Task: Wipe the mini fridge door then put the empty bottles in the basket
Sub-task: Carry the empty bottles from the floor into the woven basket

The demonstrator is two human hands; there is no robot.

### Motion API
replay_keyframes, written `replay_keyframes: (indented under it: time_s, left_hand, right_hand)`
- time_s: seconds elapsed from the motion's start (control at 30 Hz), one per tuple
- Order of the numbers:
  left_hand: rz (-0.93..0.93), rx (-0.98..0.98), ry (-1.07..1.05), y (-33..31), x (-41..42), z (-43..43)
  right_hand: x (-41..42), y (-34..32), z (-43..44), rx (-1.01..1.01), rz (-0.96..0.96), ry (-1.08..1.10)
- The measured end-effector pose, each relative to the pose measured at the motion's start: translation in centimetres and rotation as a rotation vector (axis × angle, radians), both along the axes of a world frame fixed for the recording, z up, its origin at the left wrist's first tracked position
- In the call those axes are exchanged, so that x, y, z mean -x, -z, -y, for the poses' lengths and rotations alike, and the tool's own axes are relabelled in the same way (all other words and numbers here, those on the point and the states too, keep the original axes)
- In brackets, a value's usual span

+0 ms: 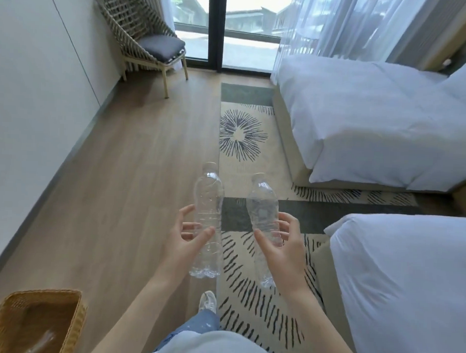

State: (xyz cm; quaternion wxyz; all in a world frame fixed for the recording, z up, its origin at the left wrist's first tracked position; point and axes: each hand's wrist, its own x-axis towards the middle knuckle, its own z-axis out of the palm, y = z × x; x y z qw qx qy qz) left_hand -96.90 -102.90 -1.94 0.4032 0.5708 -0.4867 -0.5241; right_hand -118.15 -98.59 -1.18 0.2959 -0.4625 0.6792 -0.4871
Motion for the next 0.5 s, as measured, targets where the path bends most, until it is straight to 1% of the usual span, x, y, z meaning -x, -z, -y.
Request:
replay_keyframes:
  time_s: [0.23,0.37,0.5]
  left_hand:
    - [0.072,0.085,-0.109,-3.9,0.2,16.0]
    - [0.092,0.043,-0.199,-3.0,0.2,22.3]
    - [0.074,-0.011,-0.372,-1.5,0.4,29.1]
  right_hand:
    - [0.4,-2.5,18.1,0.024,0.012,-0.082]
    - [-0.1,-2.1,26.8,0.024,0.014,-0.163]
    - [-1.0,-0.9,37.0,-0.002,0.008,-0.315]
